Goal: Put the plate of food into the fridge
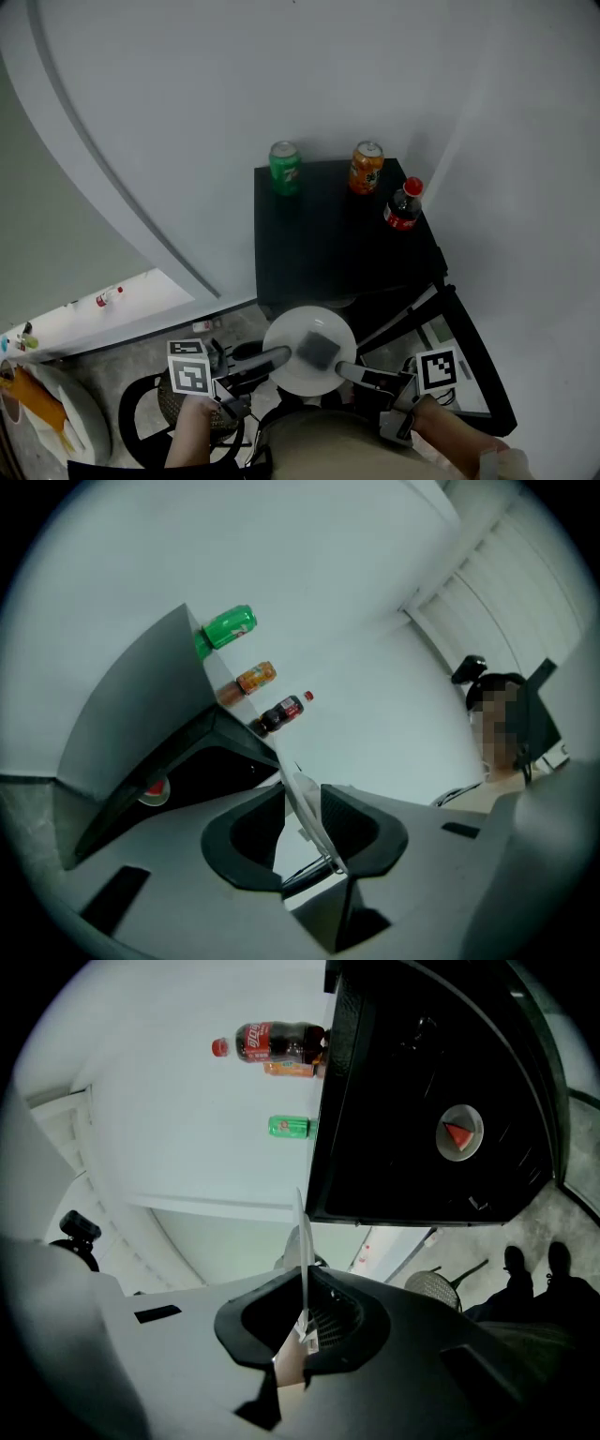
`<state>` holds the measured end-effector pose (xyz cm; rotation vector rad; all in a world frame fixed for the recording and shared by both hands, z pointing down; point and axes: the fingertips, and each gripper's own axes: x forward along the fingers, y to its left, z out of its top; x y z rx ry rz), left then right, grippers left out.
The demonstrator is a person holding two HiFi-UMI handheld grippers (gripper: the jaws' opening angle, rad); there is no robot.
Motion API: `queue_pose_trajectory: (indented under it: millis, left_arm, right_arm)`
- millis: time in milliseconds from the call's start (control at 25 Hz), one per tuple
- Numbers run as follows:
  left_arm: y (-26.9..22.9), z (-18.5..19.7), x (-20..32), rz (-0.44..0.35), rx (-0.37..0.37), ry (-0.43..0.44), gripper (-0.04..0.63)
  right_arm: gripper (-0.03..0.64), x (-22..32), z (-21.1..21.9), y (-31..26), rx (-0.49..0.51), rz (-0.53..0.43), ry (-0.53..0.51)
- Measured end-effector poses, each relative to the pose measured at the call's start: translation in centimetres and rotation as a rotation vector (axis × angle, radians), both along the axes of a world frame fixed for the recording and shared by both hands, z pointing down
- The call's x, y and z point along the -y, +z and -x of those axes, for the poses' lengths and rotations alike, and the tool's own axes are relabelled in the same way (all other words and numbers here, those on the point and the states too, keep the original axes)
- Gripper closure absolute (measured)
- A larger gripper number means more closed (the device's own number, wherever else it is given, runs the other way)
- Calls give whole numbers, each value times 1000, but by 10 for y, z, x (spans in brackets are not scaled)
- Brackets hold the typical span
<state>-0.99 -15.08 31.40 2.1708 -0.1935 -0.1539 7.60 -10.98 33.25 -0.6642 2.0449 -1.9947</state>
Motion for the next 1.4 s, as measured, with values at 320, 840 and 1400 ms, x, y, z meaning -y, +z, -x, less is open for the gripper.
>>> queue_pose_trajectory:
  millis: [320, 840, 1400]
  left_arm:
    - [13, -2, -15, 180, -114, -135, 533]
    - [73, 5, -60, 513, -257, -329, 568]
    - [100, 37, -79, 379, -134, -196, 566]
  right_arm:
    - [589, -12, -4, 3, -37, -52, -65]
    - [588, -38, 1, 47, -27, -86, -153]
    - [592, -67, 33, 98, -62, -33, 54]
